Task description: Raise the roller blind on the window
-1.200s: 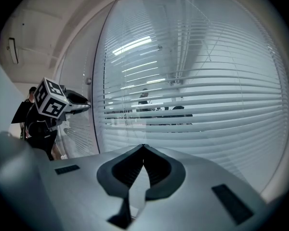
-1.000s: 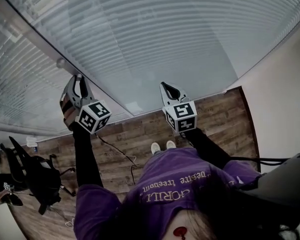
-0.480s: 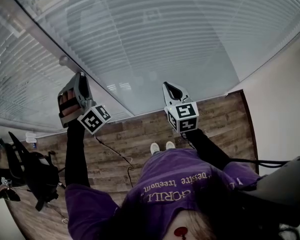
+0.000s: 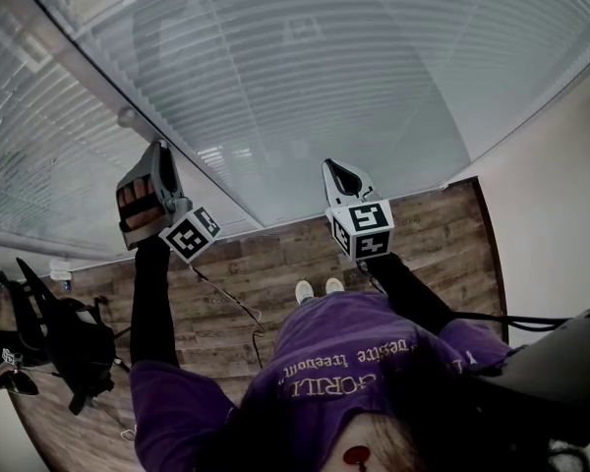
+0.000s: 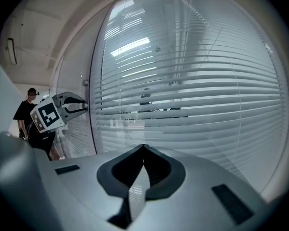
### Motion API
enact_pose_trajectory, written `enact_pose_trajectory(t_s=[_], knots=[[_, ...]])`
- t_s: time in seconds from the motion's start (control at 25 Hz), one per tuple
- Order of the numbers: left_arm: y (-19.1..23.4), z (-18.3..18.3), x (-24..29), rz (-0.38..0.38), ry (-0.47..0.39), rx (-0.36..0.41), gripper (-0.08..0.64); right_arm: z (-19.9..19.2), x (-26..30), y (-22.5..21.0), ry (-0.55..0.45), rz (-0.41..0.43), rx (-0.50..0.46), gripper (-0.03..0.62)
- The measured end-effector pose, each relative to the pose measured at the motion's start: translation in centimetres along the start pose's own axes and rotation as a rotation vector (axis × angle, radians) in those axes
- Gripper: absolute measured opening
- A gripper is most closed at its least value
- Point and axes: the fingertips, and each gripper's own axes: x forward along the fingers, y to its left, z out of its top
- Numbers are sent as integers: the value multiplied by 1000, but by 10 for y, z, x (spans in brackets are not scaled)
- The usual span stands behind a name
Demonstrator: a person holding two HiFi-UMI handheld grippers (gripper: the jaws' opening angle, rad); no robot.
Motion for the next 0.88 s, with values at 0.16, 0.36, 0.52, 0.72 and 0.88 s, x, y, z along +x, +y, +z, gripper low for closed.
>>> enact_pose_trajectory(t_s=[0.16, 0.36, 0.52, 0.72, 0.88], knots=[[2, -3, -3, -27, 41, -223, 124, -2, -1, -3, 3, -9, 5, -3], [7, -12, -16, -50, 111, -474, 124, 1, -2, -1, -11, -5, 14, -3], [10, -21, -34, -15, 140, -717, 124, 5, -4, 1, -23, -5, 10, -3], [-9, 8, -61, -127, 42, -1188, 123, 14, -10, -2, -59, -20, 26, -3], [-42, 34, -78, -243, 51, -1486, 18, 24, -18, -9, -101, -41, 47, -3]])
